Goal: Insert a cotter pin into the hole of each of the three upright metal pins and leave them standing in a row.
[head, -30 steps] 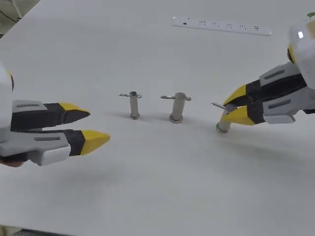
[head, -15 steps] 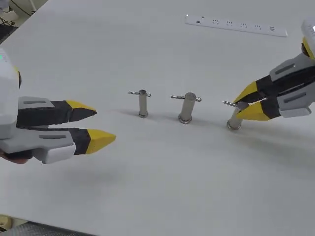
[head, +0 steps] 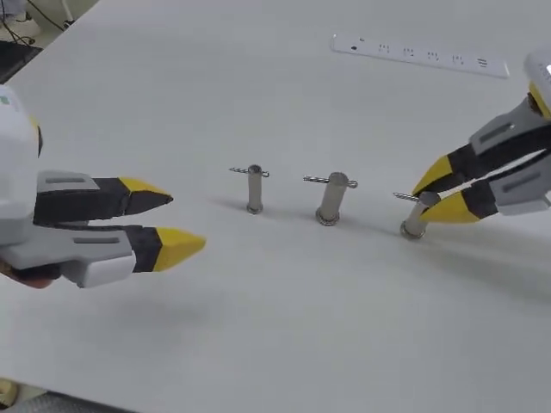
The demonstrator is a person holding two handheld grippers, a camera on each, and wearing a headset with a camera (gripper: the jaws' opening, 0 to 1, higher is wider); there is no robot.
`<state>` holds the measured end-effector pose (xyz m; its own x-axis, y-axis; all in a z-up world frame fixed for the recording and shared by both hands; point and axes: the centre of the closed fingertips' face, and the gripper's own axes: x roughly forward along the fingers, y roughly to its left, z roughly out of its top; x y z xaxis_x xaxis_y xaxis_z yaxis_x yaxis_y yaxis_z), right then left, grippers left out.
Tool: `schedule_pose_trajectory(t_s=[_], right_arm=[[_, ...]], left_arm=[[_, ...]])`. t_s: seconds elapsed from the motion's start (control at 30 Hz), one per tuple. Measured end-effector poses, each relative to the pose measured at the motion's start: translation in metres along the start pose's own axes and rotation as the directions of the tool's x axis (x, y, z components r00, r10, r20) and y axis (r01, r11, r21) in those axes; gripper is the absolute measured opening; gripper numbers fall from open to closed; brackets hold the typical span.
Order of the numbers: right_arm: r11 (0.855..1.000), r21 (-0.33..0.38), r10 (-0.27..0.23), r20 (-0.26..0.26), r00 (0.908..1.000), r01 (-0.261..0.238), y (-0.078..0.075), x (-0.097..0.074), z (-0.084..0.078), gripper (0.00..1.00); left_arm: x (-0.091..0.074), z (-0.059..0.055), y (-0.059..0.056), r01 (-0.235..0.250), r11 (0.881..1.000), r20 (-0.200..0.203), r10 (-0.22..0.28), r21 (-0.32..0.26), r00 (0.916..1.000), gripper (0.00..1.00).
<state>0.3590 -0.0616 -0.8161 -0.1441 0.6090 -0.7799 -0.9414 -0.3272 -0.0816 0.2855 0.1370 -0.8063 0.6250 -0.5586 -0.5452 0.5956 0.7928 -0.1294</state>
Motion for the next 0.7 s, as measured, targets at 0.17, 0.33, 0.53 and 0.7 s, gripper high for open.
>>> schedule_pose_trajectory(t_s=[0.17, 0.33, 0.53, 0.7], right_arm=[[0.999, -0.029, 0.03, -0.012, 0.9995, -0.031, -0.0012, 0.0012, 0.0011, 0.13], [0.995, -0.072, 0.06, -0.038, 0.9975, -0.063, -0.0002, 0.0002, -0.0006, 0.14], [0.994, -0.092, 0.053, -0.069, 0.9962, -0.059, -0.0038, -0.0009, -0.0044, 0.15], [0.994, -0.091, 0.055, -0.082, 0.9951, -0.062, -0.0036, 0.0005, -0.0023, 0.15]], left_arm=[[-0.0017, -0.0023, -0.0004, -0.002, 1.0, -0.004, 0.002, -0.005, 1.0, 0.37], [-0.0046, -0.0056, -0.002, -0.005, 1.0, -0.006, 0.005, -0.011, 1.0, 0.37], [-0.0062, -0.0072, -0.0031, -0.008, 1.0, -0.008, 0.008, -0.015, 0.9999, 0.37], [-0.0064, -0.0054, -0.0037, -0.01, 1.0, -0.004, 0.01, -0.015, 0.9999, 0.37]])
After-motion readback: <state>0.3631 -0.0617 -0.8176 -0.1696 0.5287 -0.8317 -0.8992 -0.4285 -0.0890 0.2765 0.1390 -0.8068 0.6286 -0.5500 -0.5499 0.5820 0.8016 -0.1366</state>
